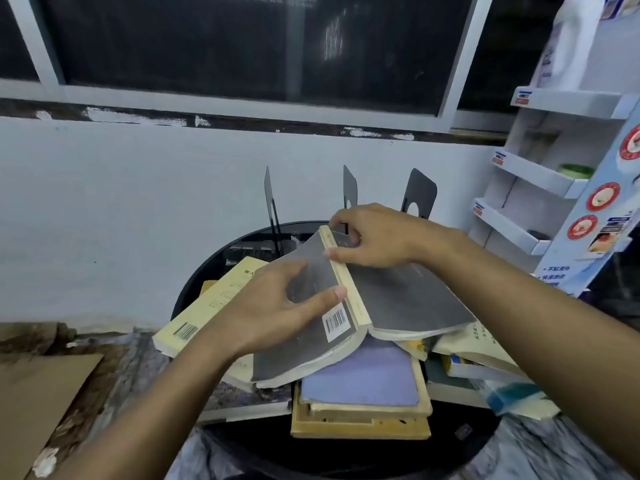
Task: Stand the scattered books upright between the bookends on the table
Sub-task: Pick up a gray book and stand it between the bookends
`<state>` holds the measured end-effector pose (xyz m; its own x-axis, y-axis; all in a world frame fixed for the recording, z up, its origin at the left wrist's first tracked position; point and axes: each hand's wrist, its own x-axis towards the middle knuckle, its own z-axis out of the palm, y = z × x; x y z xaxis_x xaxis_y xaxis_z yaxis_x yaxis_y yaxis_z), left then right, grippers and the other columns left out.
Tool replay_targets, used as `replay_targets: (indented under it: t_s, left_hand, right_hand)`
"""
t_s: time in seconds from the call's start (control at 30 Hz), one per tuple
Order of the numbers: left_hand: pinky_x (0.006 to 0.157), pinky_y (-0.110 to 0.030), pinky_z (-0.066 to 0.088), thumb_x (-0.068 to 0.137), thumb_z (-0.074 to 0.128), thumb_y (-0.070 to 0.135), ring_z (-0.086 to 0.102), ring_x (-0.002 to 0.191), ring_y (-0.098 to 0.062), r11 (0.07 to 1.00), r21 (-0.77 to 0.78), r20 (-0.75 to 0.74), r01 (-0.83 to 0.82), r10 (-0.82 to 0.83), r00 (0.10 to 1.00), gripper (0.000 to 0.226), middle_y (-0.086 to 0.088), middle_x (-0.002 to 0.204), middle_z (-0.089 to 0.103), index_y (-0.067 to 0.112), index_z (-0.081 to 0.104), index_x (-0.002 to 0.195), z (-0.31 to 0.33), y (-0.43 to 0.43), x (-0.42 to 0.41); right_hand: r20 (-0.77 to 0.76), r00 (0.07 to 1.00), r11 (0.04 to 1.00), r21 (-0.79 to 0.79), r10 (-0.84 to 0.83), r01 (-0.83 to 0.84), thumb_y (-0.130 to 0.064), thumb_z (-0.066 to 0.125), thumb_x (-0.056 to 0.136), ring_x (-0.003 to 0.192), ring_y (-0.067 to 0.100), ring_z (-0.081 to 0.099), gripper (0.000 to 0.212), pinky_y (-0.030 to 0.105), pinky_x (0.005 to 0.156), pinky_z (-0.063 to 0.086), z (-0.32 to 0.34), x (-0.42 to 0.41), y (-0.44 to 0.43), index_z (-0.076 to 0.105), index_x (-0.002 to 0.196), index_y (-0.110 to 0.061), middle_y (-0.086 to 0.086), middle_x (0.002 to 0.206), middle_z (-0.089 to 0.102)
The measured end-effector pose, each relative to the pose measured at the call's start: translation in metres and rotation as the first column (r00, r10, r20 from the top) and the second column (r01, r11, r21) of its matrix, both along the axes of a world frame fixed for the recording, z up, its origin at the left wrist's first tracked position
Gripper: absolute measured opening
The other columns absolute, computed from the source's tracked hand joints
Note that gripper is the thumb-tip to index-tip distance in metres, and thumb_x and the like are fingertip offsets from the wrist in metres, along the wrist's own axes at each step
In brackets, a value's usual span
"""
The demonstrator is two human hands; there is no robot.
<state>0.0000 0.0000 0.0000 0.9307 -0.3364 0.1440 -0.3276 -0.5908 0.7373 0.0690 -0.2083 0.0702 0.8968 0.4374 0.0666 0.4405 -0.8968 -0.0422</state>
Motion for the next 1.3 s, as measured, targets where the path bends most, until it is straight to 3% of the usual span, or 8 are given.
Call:
replay_targets:
  t_s: [0.17,0.33,0.47,0.6,0.7,0.87,1.1,1.3]
  left_hand:
    - [0.086,-0.019,0.045,0.076,0.051,0.086,0.055,0.11,-0.001,1.0,-0.009,-0.066,0.018,-0.019,0.998,0.06,0.026,0.112,0.06,0.042,0.058,0.116,-0.006,-0.008,0.007]
    - [0.107,-0.036,0.045,0.066,0.045,0.097,0.053,0.125,-0.005,1.0,0.003,-0.068,0.022,-0.021,0.997,0.098,0.02,0.133,0.058,0.033,0.052,0.14,-0.015,-0.014,0.012]
    - [0.116,-0.039,0.038,0.065,0.043,0.098,0.043,0.139,-0.008,0.999,0.024,-0.101,0.027,-0.025,0.995,0.109,0.017,0.149,0.047,0.029,0.042,0.149,-0.013,-0.02,0.006]
    - [0.117,-0.025,0.025,0.075,0.055,0.085,0.025,0.146,0.002,0.998,0.05,-0.071,0.025,-0.021,0.997,0.107,0.023,0.155,0.029,0.027,0.026,0.159,-0.009,-0.023,0.001]
    - [0.125,-0.036,0.023,0.069,0.058,0.089,0.015,0.154,-0.004,0.999,0.028,-0.047,0.022,-0.02,0.999,0.116,0.02,0.166,0.016,0.033,0.015,0.161,-0.003,-0.023,-0.002]
    - [0.127,-0.039,0.018,0.064,0.067,0.084,-0.001,0.151,0.009,0.996,-0.075,0.083,0.057,-0.051,0.995,0.125,0.033,0.164,-0.006,0.045,-0.004,0.159,0.016,-0.022,-0.014]
    - [0.125,-0.043,0.021,0.057,0.081,0.075,-0.003,0.153,0.006,0.981,-0.186,0.148,0.051,-0.023,0.989,0.133,0.034,0.163,-0.009,0.062,-0.013,0.15,0.032,-0.033,-0.015]
    - [0.124,-0.046,0.028,0.057,0.093,0.058,0.007,0.152,0.007,0.948,-0.291,0.181,0.127,-0.076,0.981,0.142,0.034,0.163,0.0,0.063,-0.016,0.148,0.024,-0.048,-0.008]
  right_hand:
    - [-0.083,0.995,0.997,-0.051,-0.058,0.054,-0.061,0.058,0.091,0.097,0.021,0.056,0.058,0.036,0.082,0.047,-0.002,0.025,0.015,0.052,0.134,-0.023,-0.01,0.09,0.053]
    - [-0.099,0.992,0.995,-0.066,-0.085,0.079,-0.051,0.061,0.09,0.107,0.025,0.056,0.056,0.036,0.09,0.049,-0.013,0.041,0.026,0.053,0.135,-0.018,0.005,0.123,0.06]
    - [-0.097,0.99,0.995,0.004,-0.098,0.099,-0.042,0.065,0.085,0.098,0.024,0.058,0.044,0.036,0.084,0.052,-0.015,0.043,0.028,0.058,0.12,-0.016,0.006,0.114,0.062]
    - [-0.067,0.993,0.99,0.095,-0.095,0.101,-0.033,0.068,0.082,0.09,0.025,0.062,0.036,0.04,0.082,0.056,-0.006,0.033,0.029,0.062,0.11,-0.011,0.002,0.095,0.062]
    - [0.01,0.998,0.98,0.193,-0.06,0.057,-0.032,0.069,0.084,0.085,0.021,0.061,0.034,0.033,0.068,0.05,0.011,0.017,0.028,0.06,0.111,-0.014,-0.006,0.083,0.056]
    - [0.23,0.973,0.944,0.325,-0.022,-0.055,-0.039,0.067,0.084,0.075,0.009,0.056,0.039,0.028,0.057,0.038,0.043,-0.015,0.02,0.056,0.118,-0.022,-0.009,0.084,0.052]
    - [0.534,0.846,0.851,0.442,0.004,-0.283,-0.03,0.066,0.089,0.067,0.011,0.058,0.041,0.036,0.063,0.05,0.067,-0.057,0.007,0.053,0.126,-0.018,-0.01,0.069,0.055]
    - [0.561,0.828,0.885,0.38,0.012,-0.27,-0.037,0.064,0.091,0.063,0.011,0.059,0.046,0.038,0.058,0.054,0.055,-0.079,-0.01,0.046,0.131,-0.024,-0.009,0.071,0.056]
